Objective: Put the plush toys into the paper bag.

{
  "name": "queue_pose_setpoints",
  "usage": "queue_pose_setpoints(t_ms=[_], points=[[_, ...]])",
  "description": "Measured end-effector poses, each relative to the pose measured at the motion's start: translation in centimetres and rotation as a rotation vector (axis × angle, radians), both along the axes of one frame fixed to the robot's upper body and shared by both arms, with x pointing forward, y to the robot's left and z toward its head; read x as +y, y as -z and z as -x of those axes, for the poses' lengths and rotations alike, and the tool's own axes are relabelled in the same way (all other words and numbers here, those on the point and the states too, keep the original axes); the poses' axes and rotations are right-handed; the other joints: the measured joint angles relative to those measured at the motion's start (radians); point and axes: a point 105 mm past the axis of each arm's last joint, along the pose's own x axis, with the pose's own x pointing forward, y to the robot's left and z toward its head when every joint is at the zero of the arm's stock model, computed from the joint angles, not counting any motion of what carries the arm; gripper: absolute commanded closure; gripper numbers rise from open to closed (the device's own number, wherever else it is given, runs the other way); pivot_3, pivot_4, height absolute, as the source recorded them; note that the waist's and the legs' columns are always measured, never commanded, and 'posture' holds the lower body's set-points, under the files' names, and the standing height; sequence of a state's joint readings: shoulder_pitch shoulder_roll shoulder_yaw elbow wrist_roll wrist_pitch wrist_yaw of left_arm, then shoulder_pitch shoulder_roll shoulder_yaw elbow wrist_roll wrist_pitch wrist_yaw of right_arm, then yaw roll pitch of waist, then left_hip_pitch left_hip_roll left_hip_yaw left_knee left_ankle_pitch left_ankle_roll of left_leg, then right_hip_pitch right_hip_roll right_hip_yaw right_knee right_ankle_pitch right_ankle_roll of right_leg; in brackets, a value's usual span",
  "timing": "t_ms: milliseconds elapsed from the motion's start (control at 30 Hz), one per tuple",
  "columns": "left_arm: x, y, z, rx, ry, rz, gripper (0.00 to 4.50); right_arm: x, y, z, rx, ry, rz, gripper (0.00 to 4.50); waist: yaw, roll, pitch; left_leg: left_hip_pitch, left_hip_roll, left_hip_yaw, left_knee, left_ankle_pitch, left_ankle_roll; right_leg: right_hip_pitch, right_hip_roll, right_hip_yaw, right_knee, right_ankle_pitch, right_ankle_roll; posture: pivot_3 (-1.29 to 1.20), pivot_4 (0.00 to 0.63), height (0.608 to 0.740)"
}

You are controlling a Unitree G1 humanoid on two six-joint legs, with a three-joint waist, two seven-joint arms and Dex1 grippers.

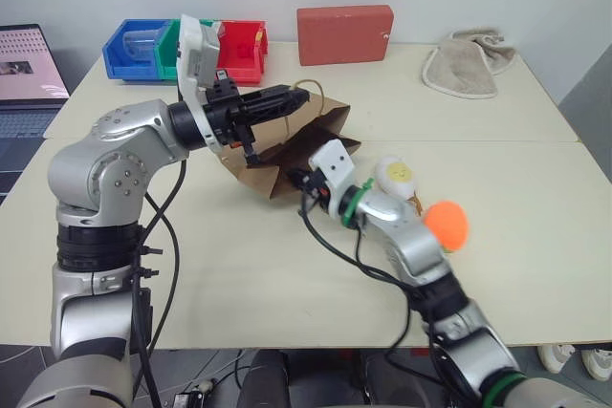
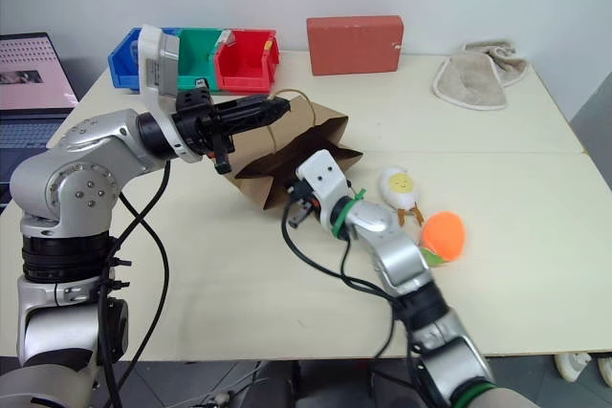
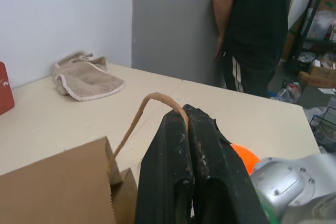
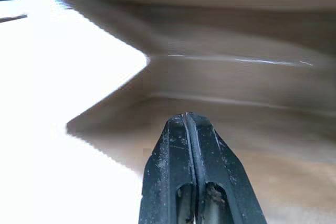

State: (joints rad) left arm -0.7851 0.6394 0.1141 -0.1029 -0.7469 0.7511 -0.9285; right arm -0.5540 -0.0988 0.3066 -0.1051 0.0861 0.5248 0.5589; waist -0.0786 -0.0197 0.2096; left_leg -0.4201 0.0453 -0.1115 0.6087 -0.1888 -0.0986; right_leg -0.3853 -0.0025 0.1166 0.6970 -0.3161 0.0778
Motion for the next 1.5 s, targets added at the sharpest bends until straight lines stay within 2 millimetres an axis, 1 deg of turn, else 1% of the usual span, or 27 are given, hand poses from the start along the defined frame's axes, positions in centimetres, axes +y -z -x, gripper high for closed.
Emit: queue_pose_setpoints(t_ms=[67,133,167,233,267,300,333,367,433,467,567,667,733,767,833,933,967,1067,1100,1233,1333,1400,1433,1467,1500], points=[[-0.1,0.4,0.0,0.007,0.004,-0.01,4.5,-1.1,-0.8,0.9,-0.008,-0.017,0.019,4.12,-0.001,0.0,0.0,0.0,0.0,0.0,0.0,0.0,0.0,0.0,0.0,0.0,0.0,0.0,0.0,0.0,0.15,0.74],[-0.5,0.7,0.1,0.007,0.017,-0.016,4.5,-2.1,-2.2,1.8,-0.031,-0.038,0.032,3.6,-0.002,0.0,0.0,0.0,0.0,0.0,0.0,0.0,0.0,0.0,0.0,0.0,0.001,0.0,0.0,0.0,0.15,0.74],[-0.7,0.8,0.1,0.007,0.022,-0.017,4.5,-2.5,-2.6,2.2,-0.041,-0.051,0.039,3.26,-0.002,0.0,0.0,0.0,0.0,0.0,0.0,0.0,0.0,0.0,0.0,0.0,0.001,0.0,0.0,0.0,0.15,0.74],[-0.8,1.0,0.2,0.011,0.028,-0.017,4.5,-4.4,-3.4,2.7,-0.08,-0.059,0.103,2.53,-0.001,0.0,0.0,0.0,0.0,0.0,0.001,0.0,0.0,0.0,0.0,0.0,0.0,0.0,0.0,0.0,0.15,0.74],[-0.8,1.0,0.2,0.013,0.027,-0.017,4.5,-5.4,-3.6,2.6,-0.089,-0.044,0.13,2.23,-0.002,0.0,0.0,0.0,0.0,0.001,0.001,0.0,0.0,0.0,0.0,0.001,0.0,0.0,0.0,0.0,0.15,0.74],[-0.9,1.1,0.2,0.015,0.032,-0.018,4.5,-6.5,-3.5,2.6,-0.109,-0.038,0.192,1.83,-0.001,0.0,0.0,0.0,0.0,0.001,0.001,0.0,0.0,0.0,0.0,0.001,-0.001,0.0,0.0,0.0,0.15,0.74],[-0.8,1.2,0.3,0.016,0.036,-0.02,4.5,-7.6,-3.1,2.6,-0.119,-0.031,0.257,1.46,0.0,0.0,0.0,0.0,0.0,0.001,0.0,0.0,0.0,0.0,0.0,0.001,-0.001,0.0,0.0,0.0,0.15,0.74],[-0.8,1.2,0.3,0.019,0.04,-0.019,4.5,-8.8,-2.7,2.6,-0.136,-0.022,0.329,1.2,0.001,0.0,0.0,0.0,0.0,0.001,0.0,0.0,0.0,0.0,0.0,0.001,-0.001,0.0,0.0,0.0,0.15,0.74],[-0.8,1.4,0.5,0.028,0.047,-0.016,4.5,-11.2,-1.6,2.4,-0.164,0.004,0.481,1.2,0.003,-0.001,0.0,0.0,0.0,0.001,0.0,0.0,0.0,0.0,0.0,0.001,-0.003,0.0,0.0,0.0,0.15,0.74],[-0.8,1.4,0.5,0.037,0.048,-0.016,4.5,-11.9,-1.1,2.2,-0.172,0.015,0.525,1.2,0.003,-0.001,0.0,0.0,0.0,0.001,0.0,0.0,0.0,0.0,0.0,0.001,-0.003,0.0,0.0,0.0,0.15,0.74],[-1.0,1.4,0.7,0.046,0.067,-0.01,4.5,-12.5,0.8,1.2,-0.187,0.048,0.599,1.2,-0.007,-0.001,0.0,0.0,0.0,0.004,0.0,0.0,0.0,0.0,0.0,0.003,-0.002,0.0,0.0,0.0,0.15,0.74],[-0.9,1.3,0.8,0.046,0.067,-0.015,4.5,-13.7,2.7,-0.1,-0.213,0.093,0.706,1.2,-0.005,-0.001,0.0,0.0,0.0,0.004,0.001,0.0,0.0,0.0,0.0,0.003,-0.002,0.0,0.0,0.0,0.15,0.74],[-0.9,1.2,0.9,0.046,0.066,-0.01,4.5,-14.4,3.5,-0.8,-0.235,0.12,0.755,1.2,-0.004,-0.001,0.0,0.0,0.0,0.004,0.001,0.0,0.0,0.0,0.0,0.003,-0.002,0.0,0.0,0.0,0.15,0.74],[-0.8,1.1,0.9,0.045,0.065,-0.005,4.5,-14.5,3.6,-1.0,-0.253,0.127,0.764,1.35,-0.003,-0.001,0.0,0.0,0.0,0.003,0.001,0.0,0.0,0.0,0.0,0.003,-0.002,0.0,0.0,0.0,0.15,0.74],[-0.7,1.0,1.0,0.042,0.065,0.001,4.5,-14.7,3.6,-1.6,-0.287,0.152,0.781,1.81,-0.003,-0.001,0.0,0.0,0.0,0.003,0.001,0.0,0.0,0.0,0.0,0.003,-0.002,0.0,0.0,0.0,0.15,0.74],[-0.6,0.9,1.1,0.035,0.061,-0.004,4.5,-15.1,3.7,-2.5,-0.327,0.193,0.805,2.84,-0.003,-0.001,0.0,0.0,0.0,0.003,0.002,0.0,0.0,0.0,0.0,0.003,-0.001,0.0,0.0,0.0,0.15,0.74],[-0.5,0.9,1.0,0.036,0.056,-0.007,4.5,-15.2,3.6,-2.7,-0.34,0.202,0.809,3.26,-0.002,-0.001,0.0,0.001,0.0,0.003,0.002,0.0,0.0,0.0,0.0,0.003,-0.001,0.0,0.0,0.0,0.15,0.74],[-0.4,0.8,1.0,0.035,0.048,-0.003,4.5,-15.2,3.6,-2.9,-0.359,0.206,0.808,4.35,-0.002,-0.001,0.0,0.001,0.0,0.003,0.002,0.0,0.0,0.001,0.0,0.003,-0.001,0.0,0.0,0.0,0.15,0.74],[-0.3,0.8,1.0,0.035,0.047,-0.003,4.5,-15.2,3.6,-2.9,-0.364,0.204,0.808,4.48,-0.003,-0.001,0.0,0.001,0.0,0.003,0.002,0.0,0.0,0.001,0.0,0.003,-0.001,0.0,0.0,0.0,0.15,0.74],[-0.2,0.7,1.0,0.035,0.045,-0.002,4.5,-15.3,3.7,-3.0,-0.391,0.2,0.823,4.48,-0.002,-0.001,0.0,0.001,0.0,0.003,0.002,0.0,0.0,0.001,0.0,0.003,-0.001,0.0,0.0,0.0,0.15,0.74],[-0.2,0.8,1.0,0.043,0.048,-0.002,4.5,-15.7,3.3,-2.9,-0.387,0.187,0.82,4.48,-0.002,-0.001,0.0,0.001,0.0,0.003,0.002,0.0,0.0,0.001,0.0,0.003,-0.001,0.0,0.0,0.0,0.15,0.74],[-0.2,0.8,1.0,0.044,0.048,-0.001,4.5,-16.2,2.4,-2.4,-0.36,0.149,0.81,4.48,-0.002,-0.001,0.001,0.001,-0.001,0.003,0.002,0.0,0.0,0.001,0.0,0.003,-0.001,0.0,0.0,0.0,0.15,0.74],[-0.2,0.8,1.0,0.044,0.048,-0.001,4.5,-16.4,1.6,-2.1,-0.356,0.139,0.797,4.48,-0.002,-0.001,0.001,0.001,-0.001,0.002,0.002,0.0,0.0,0.001,0.0,0.003,-0.001,0.0,0.0,0.0,0.15,0.74],[-0.2,0.8,1.0,0.044,0.05,0.0,4.5,-16.4,0.9,-1.7,-0.333,0.115,0.769,4.48,-0.001,0.0,0.001,0.001,-0.001,0.002,0.002,0.0,0.0,0.001,0.0,0.002,-0.001,0.0,0.0,0.0,0.15,0.74],[-0.2,0.8,1.0,0.044,0.051,0.0,4.5,-15.9,-0.1,-0.6,-0.301,0.06,0.728,4.48,-0.001,0.0,0.001,0.001,-0.001,0.002,0.001,0.0,0.0,0.001,0.0,0.002,-0.001,0.0,0.0,0.0,0.15,0.74]])
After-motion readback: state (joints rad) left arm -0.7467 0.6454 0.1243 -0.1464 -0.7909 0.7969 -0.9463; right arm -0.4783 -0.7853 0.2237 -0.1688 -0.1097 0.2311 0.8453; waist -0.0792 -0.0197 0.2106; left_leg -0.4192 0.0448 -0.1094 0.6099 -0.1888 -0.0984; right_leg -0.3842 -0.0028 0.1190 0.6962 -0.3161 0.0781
